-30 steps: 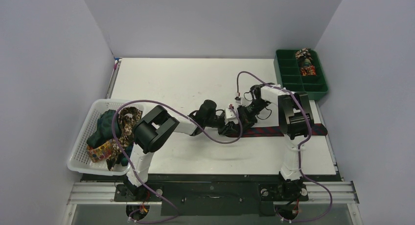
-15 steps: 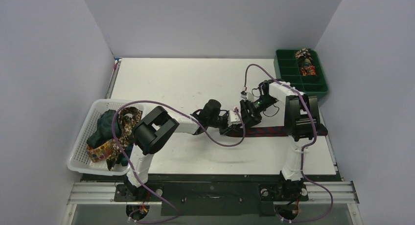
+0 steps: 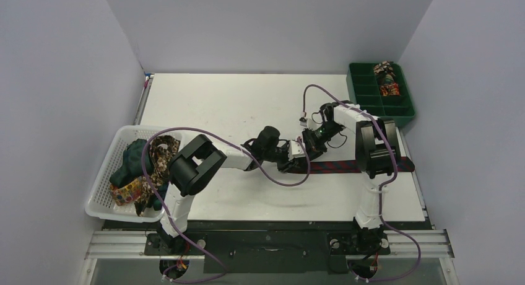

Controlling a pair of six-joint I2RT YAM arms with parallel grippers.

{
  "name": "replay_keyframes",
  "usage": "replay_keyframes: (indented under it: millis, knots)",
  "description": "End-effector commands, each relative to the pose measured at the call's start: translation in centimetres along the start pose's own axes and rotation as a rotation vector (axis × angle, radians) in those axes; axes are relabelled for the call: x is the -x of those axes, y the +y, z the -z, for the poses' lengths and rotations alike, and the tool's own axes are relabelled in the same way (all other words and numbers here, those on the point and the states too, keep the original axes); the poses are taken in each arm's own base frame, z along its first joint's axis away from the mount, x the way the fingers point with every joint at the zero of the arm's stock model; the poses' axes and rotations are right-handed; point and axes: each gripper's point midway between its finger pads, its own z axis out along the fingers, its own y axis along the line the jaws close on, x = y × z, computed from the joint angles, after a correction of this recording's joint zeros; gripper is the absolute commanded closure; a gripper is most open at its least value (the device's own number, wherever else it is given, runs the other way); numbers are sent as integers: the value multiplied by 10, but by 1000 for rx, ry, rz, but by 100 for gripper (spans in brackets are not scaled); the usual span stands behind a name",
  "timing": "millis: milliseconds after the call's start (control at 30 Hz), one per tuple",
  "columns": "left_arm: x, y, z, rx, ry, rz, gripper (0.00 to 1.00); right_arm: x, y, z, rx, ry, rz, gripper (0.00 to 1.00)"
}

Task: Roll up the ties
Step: Roll the tie at the center of the board.

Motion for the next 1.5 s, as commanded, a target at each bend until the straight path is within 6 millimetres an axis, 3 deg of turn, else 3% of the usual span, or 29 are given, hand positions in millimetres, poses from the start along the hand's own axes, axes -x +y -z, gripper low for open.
replay_keyframes:
  millis: [0, 133, 267, 467, 667, 867, 967, 1033, 1167, 1267, 1333, 1467]
  knots:
    - [-21, -9, 17, -22, 45, 114, 53, 1, -45, 0, -158, 6, 31, 100]
    - [35, 0, 35, -31, -136, 98, 28, -8, -68, -5, -202, 53, 9, 100]
    - [56, 5, 46, 0, -223, 105, 13, -12, -80, -7, -236, 74, 1, 100]
    - [47, 6, 26, 4, -210, 118, 8, -9, -80, -10, -250, 74, 19, 100]
    - [52, -9, -1, -55, -212, 142, 8, -5, -70, -12, -244, 58, 40, 100]
    - [21, 5, -20, 15, -115, 168, 9, -4, -63, -10, -228, 52, 51, 100]
    - [0, -2, -18, -4, -34, 164, 14, -3, -51, -6, -207, 38, 71, 100]
    - [-17, -9, -15, -22, 29, 151, 21, -2, -41, -2, -187, 30, 80, 100]
    - [-36, -20, -6, -56, 91, 121, 46, -4, -16, 5, -134, 17, 94, 100]
    - [-36, -23, 2, -74, 71, 99, 70, -14, -5, 7, -104, 24, 74, 100]
    - [-38, -27, 6, -90, 71, 85, 79, -23, -11, 3, -103, 50, 52, 100]
    - [-42, -33, 9, -124, 68, 78, 84, -28, -33, -7, -126, 87, -8, 100]
